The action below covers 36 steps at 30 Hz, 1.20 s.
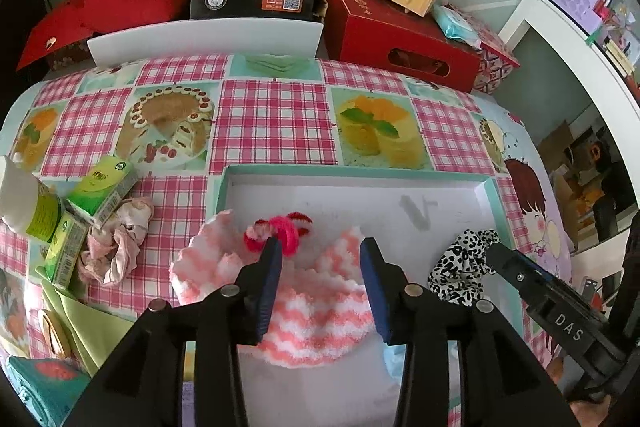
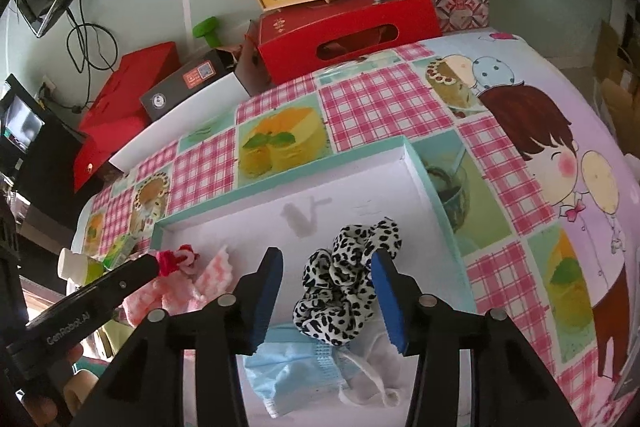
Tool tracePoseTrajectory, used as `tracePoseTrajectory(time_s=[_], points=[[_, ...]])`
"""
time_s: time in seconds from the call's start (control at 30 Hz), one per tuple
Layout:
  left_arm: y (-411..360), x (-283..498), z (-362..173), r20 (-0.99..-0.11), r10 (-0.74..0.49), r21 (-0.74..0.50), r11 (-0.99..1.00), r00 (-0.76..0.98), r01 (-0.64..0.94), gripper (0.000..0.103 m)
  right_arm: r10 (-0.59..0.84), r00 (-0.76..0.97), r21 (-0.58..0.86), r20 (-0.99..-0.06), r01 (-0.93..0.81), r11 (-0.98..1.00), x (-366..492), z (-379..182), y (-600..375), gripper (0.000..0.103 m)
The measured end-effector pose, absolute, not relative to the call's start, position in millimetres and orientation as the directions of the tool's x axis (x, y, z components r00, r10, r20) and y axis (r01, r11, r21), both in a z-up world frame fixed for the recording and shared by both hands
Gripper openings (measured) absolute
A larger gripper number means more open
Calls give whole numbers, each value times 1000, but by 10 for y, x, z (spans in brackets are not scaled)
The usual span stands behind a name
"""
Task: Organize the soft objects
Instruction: 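Drop the hair tie onto the cloth with the left gripper while the right gripper drops the scrunchie, then withdraw both grippers from the tray back toward the pile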
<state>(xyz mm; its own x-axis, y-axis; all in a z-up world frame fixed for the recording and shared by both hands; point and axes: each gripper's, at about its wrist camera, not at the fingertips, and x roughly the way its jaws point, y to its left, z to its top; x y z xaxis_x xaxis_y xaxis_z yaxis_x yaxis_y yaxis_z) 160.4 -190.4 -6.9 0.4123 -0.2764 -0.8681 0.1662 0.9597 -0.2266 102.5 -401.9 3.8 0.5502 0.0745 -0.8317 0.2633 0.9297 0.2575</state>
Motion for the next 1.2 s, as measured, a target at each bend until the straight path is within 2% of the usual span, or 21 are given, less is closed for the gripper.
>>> tracePoseTrajectory(time_s=[0.17,0.3,0.4,0.5,0.67,0.87,1.2], points=[[-1867,1613,-87,-869,-272,-227,961,414,156,44,41,545,215,-837,258,942,1041,41,-3969,50],[-1820,1621,-109,-874,-250,-212,968,416,136,65,10,559,176,-829,244,953,1043,101,-3907,50],[-1780,1622,-102,-872,-239,-205,971,426,126,73,1,568,171,-823,247,954,1040,133,-3882,67],[-1731,1618,-85,-870,-215,-184,976,444,112,75,-11,568,159,-823,248,956,1042,140,-3865,71],[-1624,1600,-96,-870,-203,-183,979,450,88,75,-30,577,136,-816,242,961,1047,168,-3820,101],[-1447,1564,-67,-863,-185,-185,982,471,47,75,-23,611,131,-791,207,969,1021,230,-3749,103],[-1097,1453,65,-840,-168,-207,978,515,-18,76,-59,587,84,-807,213,973,1040,208,-3641,103]])
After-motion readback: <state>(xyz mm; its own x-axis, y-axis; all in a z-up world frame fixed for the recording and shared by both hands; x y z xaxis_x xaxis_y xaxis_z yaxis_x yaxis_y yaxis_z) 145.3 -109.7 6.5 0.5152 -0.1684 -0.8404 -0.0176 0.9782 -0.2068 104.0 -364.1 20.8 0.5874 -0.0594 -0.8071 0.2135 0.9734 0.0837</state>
